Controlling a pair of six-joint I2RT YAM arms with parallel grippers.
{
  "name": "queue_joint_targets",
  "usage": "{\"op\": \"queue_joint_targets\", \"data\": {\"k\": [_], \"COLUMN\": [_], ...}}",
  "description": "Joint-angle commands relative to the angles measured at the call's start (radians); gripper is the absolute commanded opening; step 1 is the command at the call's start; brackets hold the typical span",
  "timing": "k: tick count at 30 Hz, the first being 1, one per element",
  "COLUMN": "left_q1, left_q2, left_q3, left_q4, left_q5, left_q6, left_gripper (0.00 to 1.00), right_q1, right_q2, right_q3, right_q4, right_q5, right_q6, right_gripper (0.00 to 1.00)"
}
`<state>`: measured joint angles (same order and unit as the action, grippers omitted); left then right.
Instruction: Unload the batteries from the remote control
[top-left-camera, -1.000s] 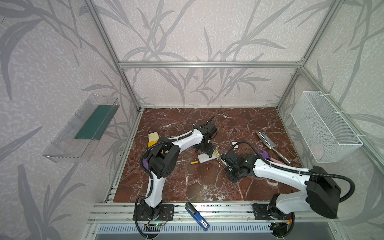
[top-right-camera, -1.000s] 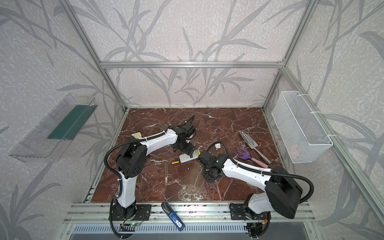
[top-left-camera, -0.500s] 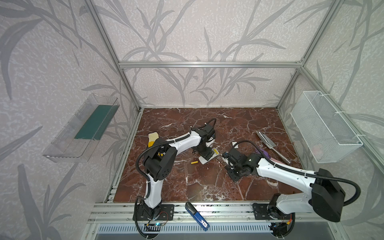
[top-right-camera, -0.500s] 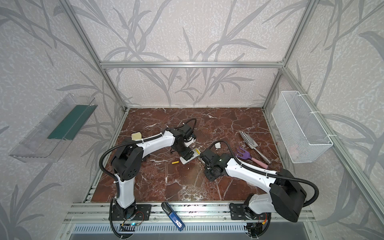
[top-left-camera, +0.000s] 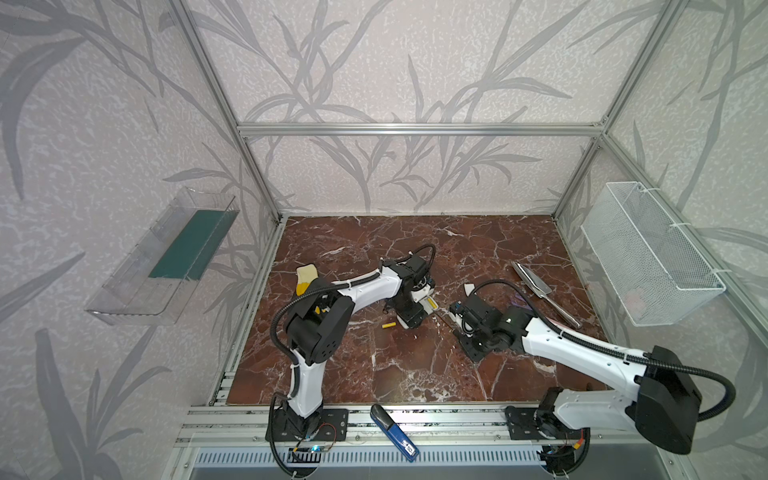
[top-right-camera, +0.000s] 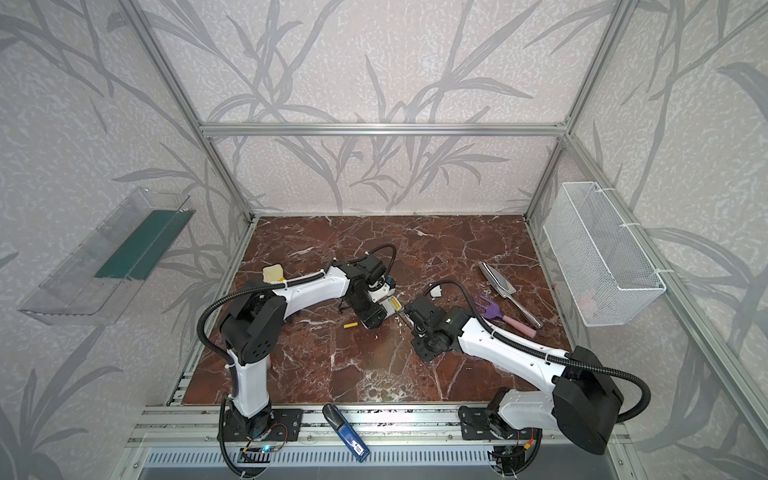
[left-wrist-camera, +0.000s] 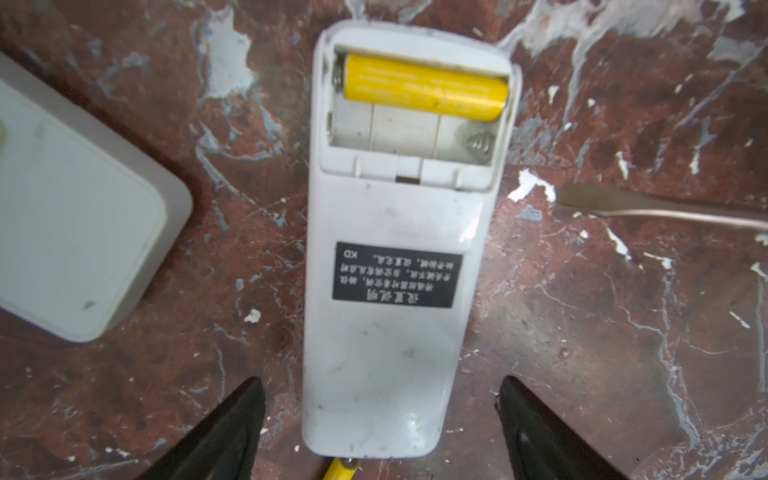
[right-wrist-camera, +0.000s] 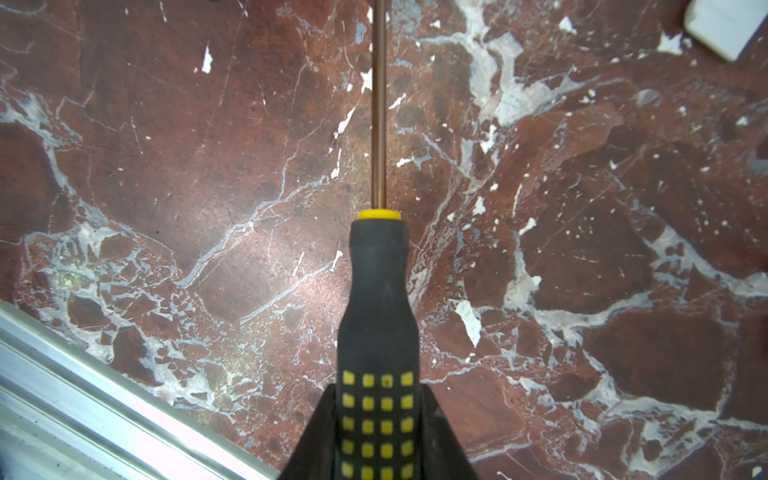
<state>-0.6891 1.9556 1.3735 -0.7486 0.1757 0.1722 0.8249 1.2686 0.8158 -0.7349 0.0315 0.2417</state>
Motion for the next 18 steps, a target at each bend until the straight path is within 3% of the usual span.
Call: {"op": "queue_joint_targets", "data": {"k": [1, 7, 18], "left_q1": [-0.013, -0.031, -0.058], "left_q2": [-0.008, 0.011, 0.035], "left_q3": [-0.01, -0.03, -0.037], "left_q4": [-0.003, 0.005, 0.017], "left_q5": [-0.017, -0.073, -0.112], "left_q6": [0.024, 0.01, 0.004], "left_gripper": [0.86, 0.79, 0.53], "right_q1": [-0.014, -0.023, -0.023], "right_q2": [-0.036, -0.039, 0.004], "right_q3": [-0.001, 0.002, 0.013], "right_q4": [-0.017, 0.001, 0.017], "right_q5": [0.008, -0.003, -0.021], "right_q6": [0.017, 0.021, 0.046], "right_gripper": [0.0, 0.0, 0.0]}}
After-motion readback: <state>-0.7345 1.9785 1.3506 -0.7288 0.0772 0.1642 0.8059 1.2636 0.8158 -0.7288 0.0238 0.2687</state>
